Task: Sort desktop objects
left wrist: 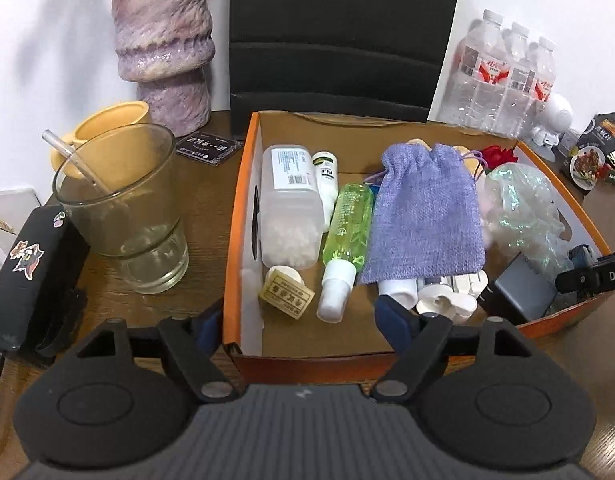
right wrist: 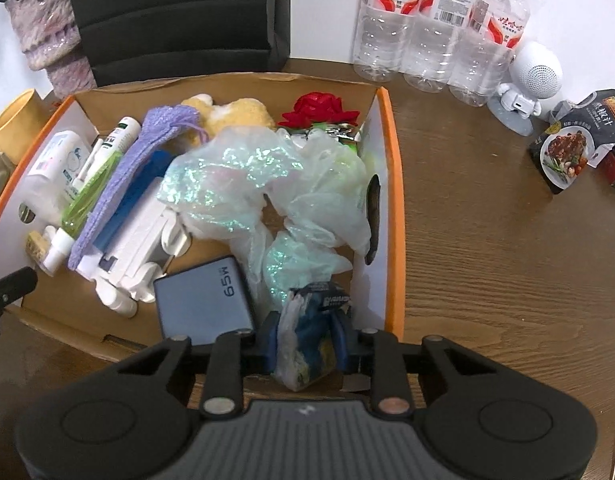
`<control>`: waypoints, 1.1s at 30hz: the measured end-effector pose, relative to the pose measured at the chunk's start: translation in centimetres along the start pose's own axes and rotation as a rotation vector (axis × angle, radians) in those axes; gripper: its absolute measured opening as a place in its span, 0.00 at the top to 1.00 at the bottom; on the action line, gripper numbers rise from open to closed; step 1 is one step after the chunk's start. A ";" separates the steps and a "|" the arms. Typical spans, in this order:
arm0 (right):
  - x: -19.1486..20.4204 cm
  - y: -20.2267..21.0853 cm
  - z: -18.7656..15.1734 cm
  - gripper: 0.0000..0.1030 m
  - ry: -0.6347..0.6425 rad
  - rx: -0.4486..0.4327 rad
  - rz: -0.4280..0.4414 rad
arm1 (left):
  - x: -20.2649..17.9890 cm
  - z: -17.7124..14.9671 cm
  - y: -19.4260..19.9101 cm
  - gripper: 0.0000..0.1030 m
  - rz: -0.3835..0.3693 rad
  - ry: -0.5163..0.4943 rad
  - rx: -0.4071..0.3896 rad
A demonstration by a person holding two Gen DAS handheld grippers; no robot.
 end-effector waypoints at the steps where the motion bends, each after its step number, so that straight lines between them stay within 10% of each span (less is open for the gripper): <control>1: -0.1 0.0 0.0 0.76 -0.002 0.000 0.000 | -0.1 0.0 0.1 0.23 0.000 -0.002 0.005; 12: 1.4 5.0 -1.4 0.43 0.023 -0.156 0.049 | -2.1 0.2 7.2 0.03 0.043 -0.039 -0.195; 18: 3.3 9.7 -6.9 0.31 0.052 -0.331 0.064 | -4.2 -4.8 11.4 0.00 0.042 -0.025 -0.261; 26: 4.8 9.6 -18.2 0.22 -0.030 -0.447 0.111 | -5.1 -16.5 11.6 0.00 0.067 0.041 -0.188; 33: 5.8 7.1 -23.8 0.13 0.009 -0.468 0.021 | -6.0 -20.6 10.4 0.00 0.060 -0.033 -0.142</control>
Point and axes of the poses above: each gripper's, at about its wrist camera, not at the fingertips, and y roughly against the way its jaws point, x to its left, z to its top, the point moved 7 cm from there along -y, roughly the way its jaws point, and after that the axes turned 2 degrees about x, right-handed, at the moved point
